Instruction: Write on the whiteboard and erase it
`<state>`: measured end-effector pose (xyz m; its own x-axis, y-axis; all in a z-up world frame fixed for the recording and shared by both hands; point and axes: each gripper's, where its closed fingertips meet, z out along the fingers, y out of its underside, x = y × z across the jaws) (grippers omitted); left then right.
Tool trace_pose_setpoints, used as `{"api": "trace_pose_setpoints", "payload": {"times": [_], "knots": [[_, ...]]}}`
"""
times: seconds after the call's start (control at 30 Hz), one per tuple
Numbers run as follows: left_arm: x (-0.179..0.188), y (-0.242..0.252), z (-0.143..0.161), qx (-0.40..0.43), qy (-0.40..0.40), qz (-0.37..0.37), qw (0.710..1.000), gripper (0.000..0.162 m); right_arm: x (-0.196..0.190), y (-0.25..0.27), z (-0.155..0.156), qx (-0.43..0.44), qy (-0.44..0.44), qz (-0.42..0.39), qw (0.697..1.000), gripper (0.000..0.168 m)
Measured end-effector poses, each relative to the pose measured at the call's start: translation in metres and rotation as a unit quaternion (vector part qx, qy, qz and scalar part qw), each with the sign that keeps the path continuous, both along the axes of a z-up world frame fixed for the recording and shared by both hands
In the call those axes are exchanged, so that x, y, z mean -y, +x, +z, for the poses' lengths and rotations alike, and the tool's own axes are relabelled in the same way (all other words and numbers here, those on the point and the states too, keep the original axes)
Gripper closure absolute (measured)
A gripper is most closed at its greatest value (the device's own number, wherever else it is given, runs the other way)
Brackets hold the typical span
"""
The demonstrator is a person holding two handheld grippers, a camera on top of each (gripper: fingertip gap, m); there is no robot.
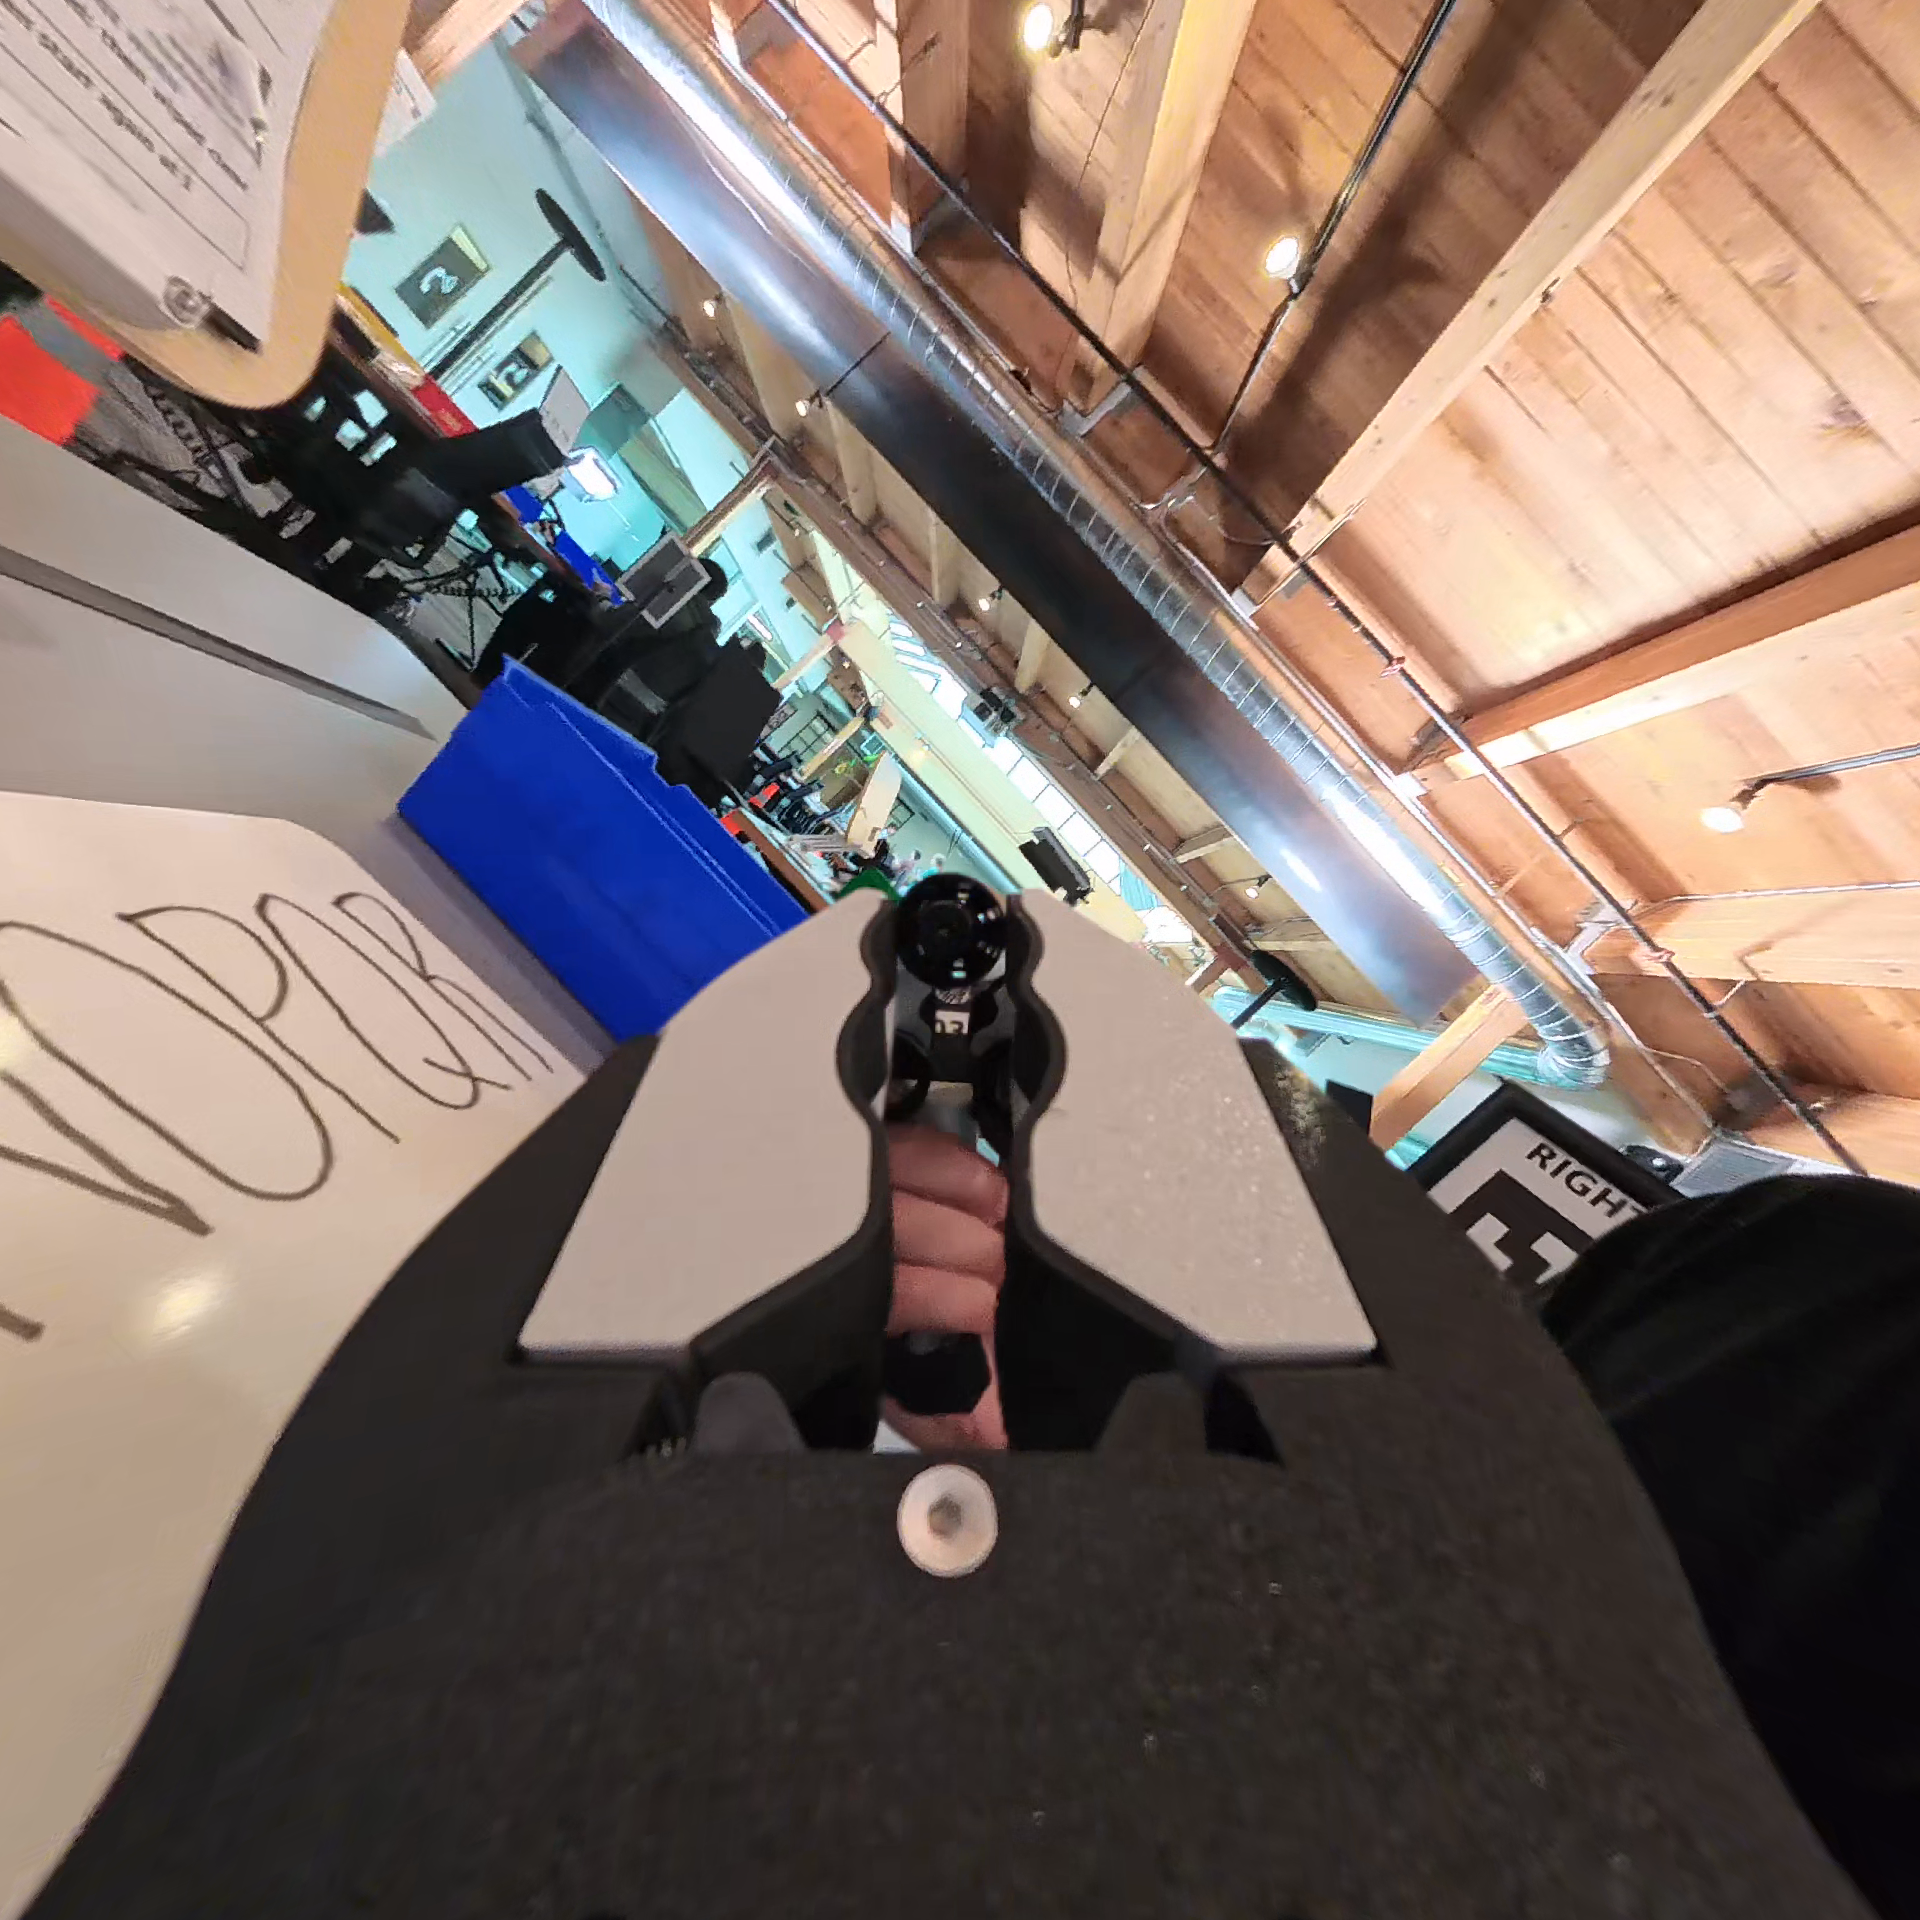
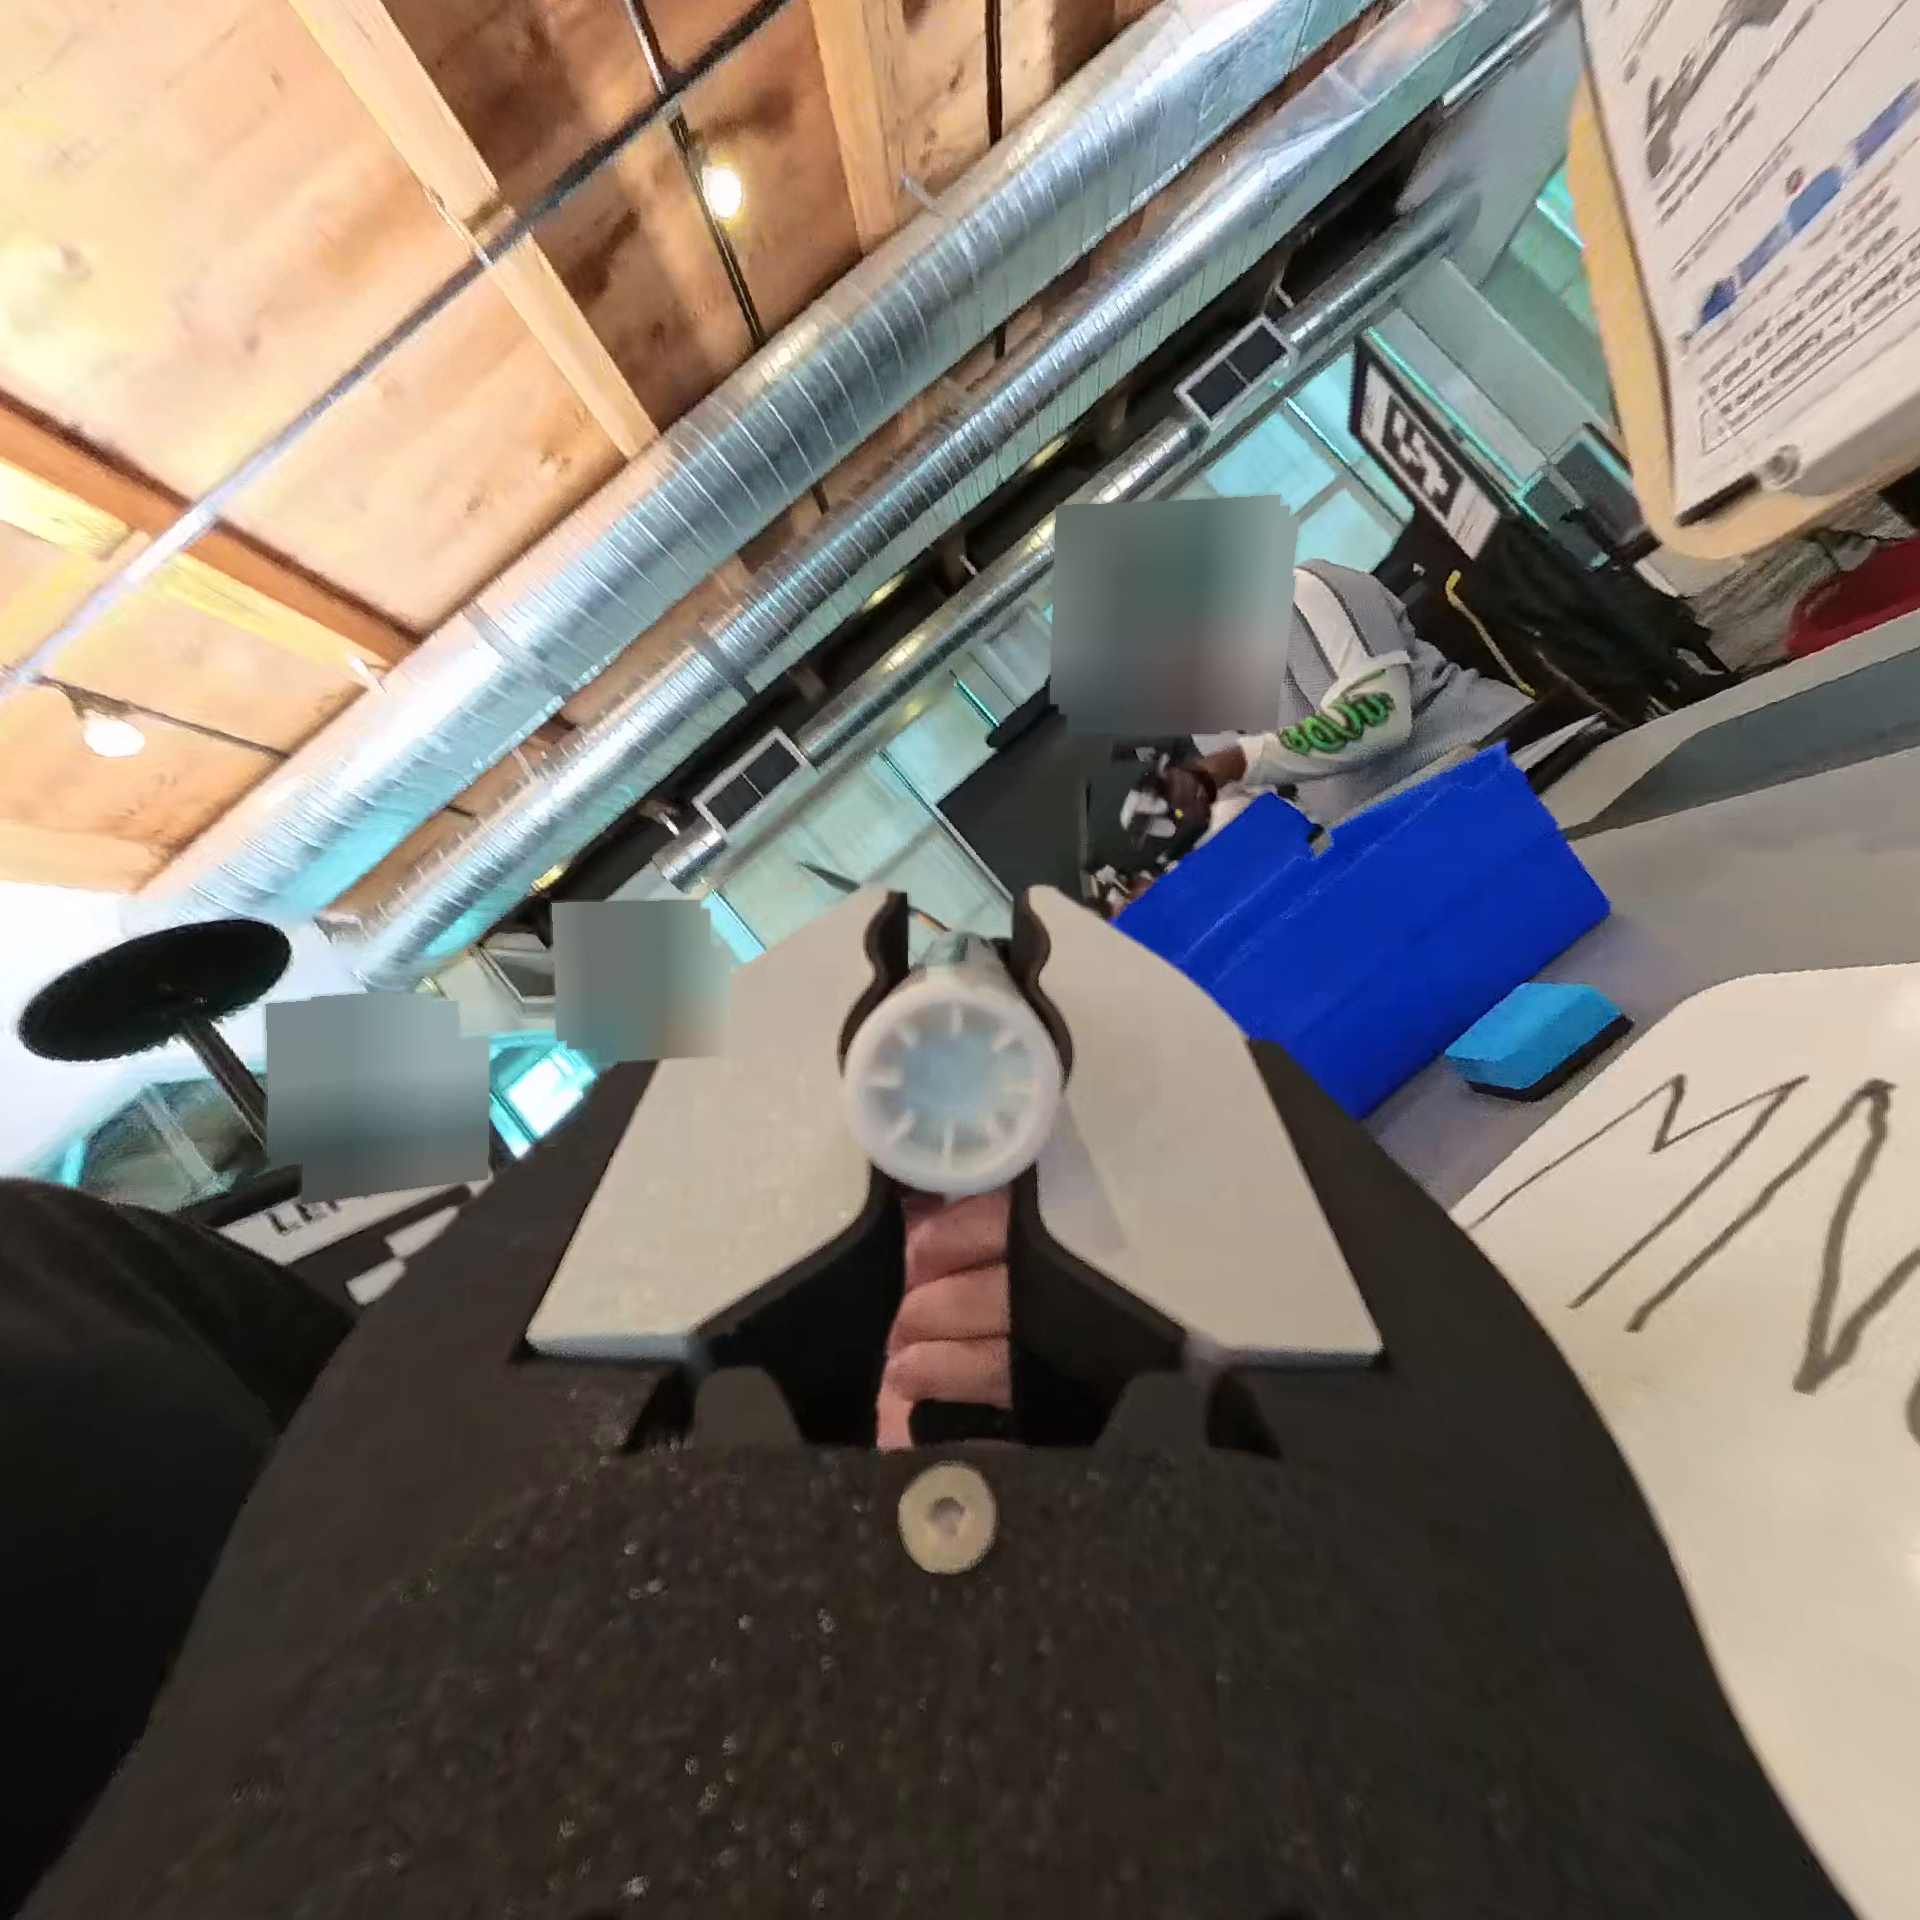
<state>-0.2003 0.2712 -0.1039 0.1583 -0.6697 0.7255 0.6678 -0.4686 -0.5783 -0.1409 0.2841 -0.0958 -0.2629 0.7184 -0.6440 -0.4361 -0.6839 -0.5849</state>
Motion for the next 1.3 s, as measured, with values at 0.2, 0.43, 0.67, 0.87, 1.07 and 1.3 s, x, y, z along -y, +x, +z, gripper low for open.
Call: {"api": "trace_pose_setpoints", "payload": {"times": [0.2, 0.43, 0.67, 0.87, 1.07, 1.3], "knots": [[0.009, 0.014, 0.004, 0.009, 0.01, -0.027, 1.0, 0.144, 0.005, -0.003, 0.001, 0.007, 0.003, -0.005, 1.0, 0.149], [0.009, 0.033, -0.006, -0.005, -0.003, -0.049, 0.999, 0.144, 0.01, -0.007, -0.004, 0.039, 0.027, 0.0, 0.999, 0.149], [0.002, 0.046, -0.02, 0.016, -0.032, -0.052, 0.998, 0.143, 0.003, 0.004, -0.013, 0.026, 0.003, -0.028, 0.999, 0.149], [-0.003, 0.052, -0.023, 0.042, -0.043, -0.025, 0.998, 0.143, -0.001, 0.012, -0.019, -0.002, -0.026, -0.076, 0.997, 0.148], [-0.001, 0.058, -0.032, 0.011, -0.045, -0.046, 0.998, 0.143, -0.005, 0.014, -0.021, 0.0, -0.027, -0.082, 0.996, 0.149], [-0.001, 0.061, -0.036, -0.009, -0.052, -0.062, 0.997, 0.143, -0.006, 0.013, -0.025, 0.02, -0.018, -0.062, 0.998, 0.149]]}}
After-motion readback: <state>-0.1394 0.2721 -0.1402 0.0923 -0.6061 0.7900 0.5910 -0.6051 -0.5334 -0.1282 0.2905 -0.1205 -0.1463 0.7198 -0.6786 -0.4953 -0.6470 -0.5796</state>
